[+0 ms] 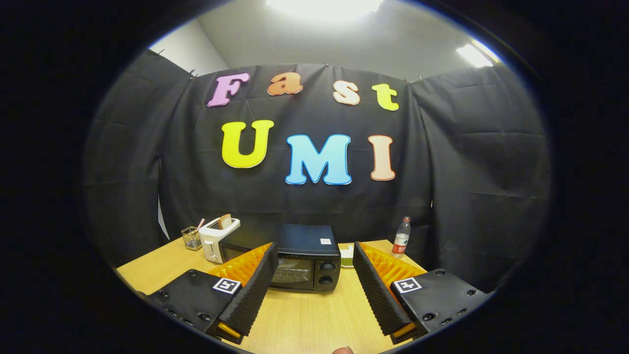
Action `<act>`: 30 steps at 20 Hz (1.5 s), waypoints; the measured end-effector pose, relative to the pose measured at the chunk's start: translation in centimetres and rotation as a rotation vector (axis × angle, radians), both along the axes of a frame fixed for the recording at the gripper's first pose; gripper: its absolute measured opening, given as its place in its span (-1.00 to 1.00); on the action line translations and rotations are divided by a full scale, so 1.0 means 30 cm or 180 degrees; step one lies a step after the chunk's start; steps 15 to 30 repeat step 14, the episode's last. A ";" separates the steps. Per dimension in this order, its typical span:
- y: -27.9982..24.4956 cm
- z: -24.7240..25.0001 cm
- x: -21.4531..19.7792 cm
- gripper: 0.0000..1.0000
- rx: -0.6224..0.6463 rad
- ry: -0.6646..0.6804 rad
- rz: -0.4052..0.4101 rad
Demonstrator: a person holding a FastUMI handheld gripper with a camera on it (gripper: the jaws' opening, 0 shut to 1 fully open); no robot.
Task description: Open the toaster oven, put the food inside, and close the toaster oven door.
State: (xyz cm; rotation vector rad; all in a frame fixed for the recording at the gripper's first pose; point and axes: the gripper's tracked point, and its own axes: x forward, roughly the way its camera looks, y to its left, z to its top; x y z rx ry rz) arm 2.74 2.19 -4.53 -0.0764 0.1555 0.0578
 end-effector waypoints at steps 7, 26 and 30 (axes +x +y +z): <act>0.028 -0.004 -0.006 0.94 0.0029 0.0023 0.0025; 0.026 0.005 -0.006 0.94 0.0024 0.0029 0.0016; 0.026 0.005 -0.006 0.94 0.0024 0.0029 0.0016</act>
